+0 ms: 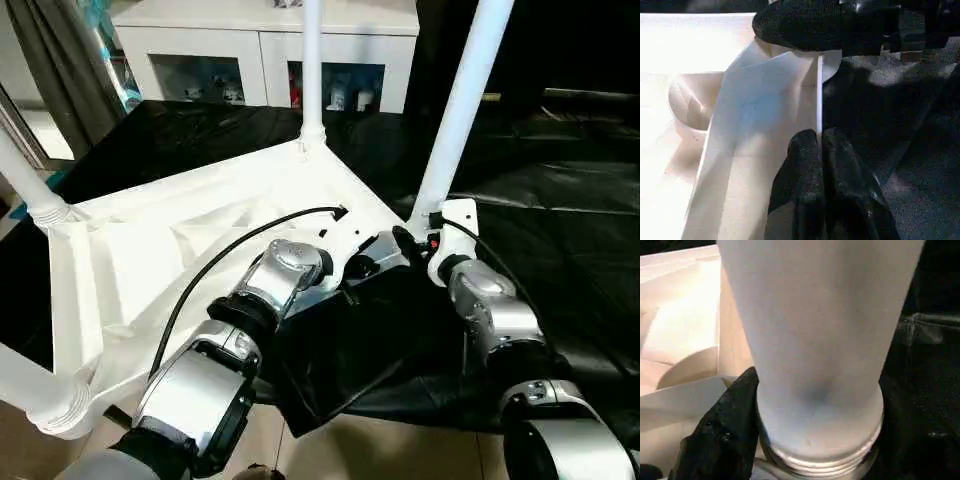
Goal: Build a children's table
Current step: Rotate leg to tighten
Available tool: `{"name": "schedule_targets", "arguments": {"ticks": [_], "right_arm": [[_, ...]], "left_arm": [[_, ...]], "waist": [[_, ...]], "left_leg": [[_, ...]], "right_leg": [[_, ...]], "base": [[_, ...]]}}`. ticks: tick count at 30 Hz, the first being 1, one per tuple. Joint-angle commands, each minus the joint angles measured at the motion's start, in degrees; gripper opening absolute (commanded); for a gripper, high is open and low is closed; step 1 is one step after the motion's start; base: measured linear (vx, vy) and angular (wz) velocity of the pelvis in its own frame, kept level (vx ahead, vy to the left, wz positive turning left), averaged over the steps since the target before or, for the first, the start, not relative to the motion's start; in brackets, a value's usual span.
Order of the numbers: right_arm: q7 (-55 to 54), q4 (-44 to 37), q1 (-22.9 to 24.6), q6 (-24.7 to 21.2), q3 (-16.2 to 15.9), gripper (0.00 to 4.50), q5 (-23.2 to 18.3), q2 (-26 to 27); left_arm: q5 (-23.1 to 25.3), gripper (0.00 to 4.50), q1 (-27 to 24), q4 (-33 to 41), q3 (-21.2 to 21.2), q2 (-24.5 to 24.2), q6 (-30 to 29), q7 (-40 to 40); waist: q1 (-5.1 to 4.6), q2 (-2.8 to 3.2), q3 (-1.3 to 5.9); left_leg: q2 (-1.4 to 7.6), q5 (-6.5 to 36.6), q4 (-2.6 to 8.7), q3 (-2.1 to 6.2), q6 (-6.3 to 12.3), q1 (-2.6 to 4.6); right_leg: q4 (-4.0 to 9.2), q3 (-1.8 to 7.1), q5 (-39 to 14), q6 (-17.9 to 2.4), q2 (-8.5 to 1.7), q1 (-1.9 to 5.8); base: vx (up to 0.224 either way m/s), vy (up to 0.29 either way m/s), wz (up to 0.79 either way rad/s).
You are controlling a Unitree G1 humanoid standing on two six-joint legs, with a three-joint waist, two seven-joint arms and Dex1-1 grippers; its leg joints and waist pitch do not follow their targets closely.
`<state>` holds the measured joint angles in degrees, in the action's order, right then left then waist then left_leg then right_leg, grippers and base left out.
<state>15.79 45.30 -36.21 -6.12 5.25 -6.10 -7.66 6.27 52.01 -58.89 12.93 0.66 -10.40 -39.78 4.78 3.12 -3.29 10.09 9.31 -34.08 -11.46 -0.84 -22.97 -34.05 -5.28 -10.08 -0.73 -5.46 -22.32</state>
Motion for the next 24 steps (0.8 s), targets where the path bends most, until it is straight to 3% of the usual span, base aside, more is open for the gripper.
{"name": "schedule_targets", "arguments": {"ticks": [1,2,3,4,6,9,16,18,19,24], "right_arm": [[6.3,0.6,-0.1,-0.5,-3.5,3.3,-1.0,4.0],[7.1,0.6,-0.2,-0.3,-3.6,3.5,-0.8,3.7],[8.1,0.3,-0.2,0.0,-4.0,3.5,-0.4,3.1],[8.6,0.2,-0.1,0.2,-4.3,3.56,-0.2,2.7],[10.8,-0.3,0.2,0.7,-5.2,3.56,0.5,1.2],[18.0,-2.8,1.5,0.8,-7.0,3.56,0.3,-1.9],[37.4,-12.6,6.7,-1.3,-10.7,3.56,-2.3,-11.2],[39.9,-13.7,7.3,-1.7,-11.2,3.56,-2.7,-12.6],[41.0,-14.1,7.5,-1.7,-11.4,3.56,-2.9,-13.1],[45.3,-16.6,8.6,-3.0,-12.1,3.56,-3.4,-15.3]], "left_arm": [[-0.6,0.0,1.3,0.9,-0.6,0.6,2.6,0.4],[-0.3,0.0,1.3,0.6,-0.4,0.3,3.5,0.0],[-0.3,0.0,1.3,0.6,-0.4,-0.2,3.7,-0.8],[-0.3,0.0,1.2,0.7,-0.4,-0.4,3.9,-1.2],[-0.6,0.0,0.8,1.1,-0.3,-1.2,4.5,-2.9],[-0.9,0.0,-0.4,2.3,0.4,-3.0,6.3,-7.7],[-2.7,0.0,-5.3,8.4,3.0,-10.3,9.9,-25.5],[-3.1,0.0,-5.8,9.1,3.0,-11.4,10.1,-27.7],[-3.3,0.0,-6.0,9.2,2.9,-11.8,10.1,-28.5],[-4.2,0.0,-7.2,11.0,2.8,-14.4,10.0,-33.2]], "waist": [[-0.18,-0.32,4.37],[-0.39,-0.38,4.37],[-0.39,-0.03,4.42],[-0.64,-0.25,4.38],[-0.71,-0.01,4.39],[-0.68,-0.13,4.39],[-0.26,-0.41,4.33],[-0.1,-0.09,4.36],[-0.03,-0.37,4.32],[0.97,-0.1,4.23]], "left_leg": [[3.22,13.9,4.02,1.88,2.71,1.75],[3.29,14.2,4.12,1.93,2.75,1.67],[3.28,14.4,4.09,1.94,2.67,1.76],[3.3,14.8,4.15,1.96,2.72,1.62],[3.27,15.0,4.08,1.94,2.77,1.69],[3.29,14.1,3.92,1.87,3.9,1.37],[3.65,13.5,3.86,1.74,5.54,1.27],[3.81,14.0,3.88,1.65,5.08,1.63],[3.82,14.0,3.91,1.64,4.84,1.65],[4.06,15.3,4.16,1.65,3.07,2.0]], "right_leg": [[4.44,2.69,-11.4,-12.6,-4.27,2.4],[4.35,2.67,-11.2,-12.7,-4.18,2.47],[4.32,2.67,-11.0,-12.8,-4.19,2.42],[4.26,2.67,-10.3,-13.0,-4.15,2.53],[4.25,2.64,-10.1,-13.4,-4.18,2.55],[4.07,2.57,-8.8,-13.8,-4.16,2.9],[3.81,2.58,-9.0,-14.5,-4.16,2.88],[3.8,2.71,-9.6,-15.0,-4.09,2.39],[3.85,2.7,-9.9,-14.9,-4.09,2.43],[3.88,2.91,-11.9,-14.3,-4.22,2.08]], "base": [[0.0,0.0,0.0],[0.0,0.0,0.0],[0.0,0.0,0.0],[0.0,0.0,0.0],[0.0,0.0,0.0],[0.0,0.0,0.0],[0.0,0.0,0.0],[0.0,0.0,0.0],[0.0,0.0,0.0],[0.0,0.0,0.0]]}}
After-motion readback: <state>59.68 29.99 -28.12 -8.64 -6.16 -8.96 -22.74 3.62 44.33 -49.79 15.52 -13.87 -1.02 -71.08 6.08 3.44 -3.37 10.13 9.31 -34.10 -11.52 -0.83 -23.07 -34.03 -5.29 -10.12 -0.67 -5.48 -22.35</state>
